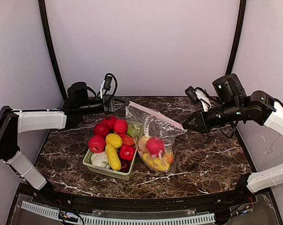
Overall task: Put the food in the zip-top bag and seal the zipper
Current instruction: Zip the zipper on the zipper food storage bag, then set the zipper food storage bag at the center of the board.
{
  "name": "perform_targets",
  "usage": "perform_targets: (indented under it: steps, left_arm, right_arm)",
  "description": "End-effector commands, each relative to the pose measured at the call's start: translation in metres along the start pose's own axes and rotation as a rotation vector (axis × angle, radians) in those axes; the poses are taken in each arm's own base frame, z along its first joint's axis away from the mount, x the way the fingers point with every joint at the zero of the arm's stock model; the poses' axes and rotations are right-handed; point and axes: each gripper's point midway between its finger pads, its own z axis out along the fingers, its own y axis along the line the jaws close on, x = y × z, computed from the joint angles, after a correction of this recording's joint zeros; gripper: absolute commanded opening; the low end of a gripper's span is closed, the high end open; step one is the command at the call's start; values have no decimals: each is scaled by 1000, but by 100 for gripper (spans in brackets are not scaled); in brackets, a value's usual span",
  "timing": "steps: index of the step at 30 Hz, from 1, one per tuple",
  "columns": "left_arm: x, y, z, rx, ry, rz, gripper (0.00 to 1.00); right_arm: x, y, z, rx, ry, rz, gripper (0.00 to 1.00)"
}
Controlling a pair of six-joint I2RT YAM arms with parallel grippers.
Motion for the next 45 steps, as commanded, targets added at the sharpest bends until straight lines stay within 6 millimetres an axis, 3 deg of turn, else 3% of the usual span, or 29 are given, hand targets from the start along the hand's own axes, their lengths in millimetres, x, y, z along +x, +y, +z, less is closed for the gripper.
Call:
perform_targets:
  steps: [1, 2, 3, 4, 10, 18, 24, 30, 33, 36, 40, 45]
  left_arm:
    - [-22, -11, -13, 11, -62, 49, 35]
    - [-22, -14, -14, 16, -61, 52, 44]
    - [-22, -15, -15, 16, -58, 57, 58]
    - [-22, -19, -18, 7, -55, 75, 74]
    - [-19, -20, -24, -34, -39, 103, 83]
    - [-15, -22, -29, -51, -25, 120, 85]
    - [-8, -41, -26, -1, 15, 184, 85]
    - [12, -52, -4, 14, 121, 231, 87]
    - [15, -53, 5, 26, 133, 225, 84]
    - [16, -53, 10, 33, 133, 216, 73]
    - [15, -54, 12, 32, 128, 217, 66]
    - [8, -59, 7, -23, 101, 294, 71]
  right_arm:
    - [8, -4, 1, 6, 30, 12, 29]
    - [7, -3, 1, 2, 26, 10, 41]
    - [6, -3, 1, 1, 22, 8, 49]
    - [2, -2, 0, -3, 5, 2, 65]
    - [-9, -3, -6, 16, -50, -6, 86]
    - [-21, -3, -6, 21, -92, -8, 91]
    - [-6, 2, 1, -33, -48, -4, 78]
    - [9, 10, 16, -110, 7, 4, 74]
    - [10, 11, 23, -126, 20, 2, 59]
    - [6, 21, 24, -180, 9, -8, 34]
    - [3, 24, 22, -188, -9, -24, 1]
    - [-6, 32, 14, -208, -60, -63, 0]
